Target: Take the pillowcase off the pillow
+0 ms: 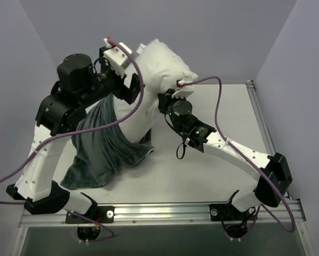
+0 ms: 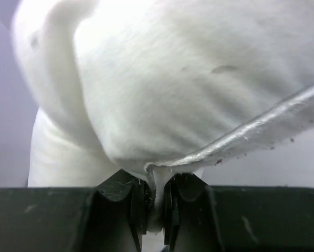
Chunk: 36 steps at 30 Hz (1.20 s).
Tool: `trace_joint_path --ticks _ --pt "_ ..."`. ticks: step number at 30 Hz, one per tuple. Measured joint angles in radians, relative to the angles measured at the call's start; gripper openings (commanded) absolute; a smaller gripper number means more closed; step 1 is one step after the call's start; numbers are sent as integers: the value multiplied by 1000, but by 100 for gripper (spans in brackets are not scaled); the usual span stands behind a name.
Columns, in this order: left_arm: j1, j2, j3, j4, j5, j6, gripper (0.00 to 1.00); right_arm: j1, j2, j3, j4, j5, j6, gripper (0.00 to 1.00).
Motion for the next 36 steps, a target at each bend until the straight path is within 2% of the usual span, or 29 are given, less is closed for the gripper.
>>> trace_joint_path --ticks 2,4,6,11,14,17,20,24,27,32,36 --pt "21 -43 1 -12 -12 13 94 -28 -34 -50 -29 0 0 0" --pt "120 -91 0 -42 6 29 94 -42 -83 -117 -53 0 5 0" --pt "277 -137 -36 -59 51 44 94 -47 -140 -180 -81 0 10 0" --pt "629 -229 -335 -98 196 116 94 -47 -238 -265 -128 -22 13 0" --pt "847 -160 -494 -116 286 184 94 -50 -278 -309 -136 -28 19 0" --pt "1017 -9 -619 -155 333 318 94 -65 -311 -345 -150 -40 29 0" --pt "1060 11 -780 -209 353 466 94 -98 -318 -351 -163 -57 34 0" --pt "1048 -130 -960 -266 391 669 94 -143 -318 -351 -176 -82 35 0" --pt "1046 -233 -1033 -261 393 772 94 -152 -317 -351 -185 -95 35 0" --pt "1054 -136 -1105 -188 360 906 94 -184 -317 -351 -199 -122 34 0" --pt "1049 -111 -1262 -76 342 1004 94 -235 -314 -342 -224 -151 33 0"
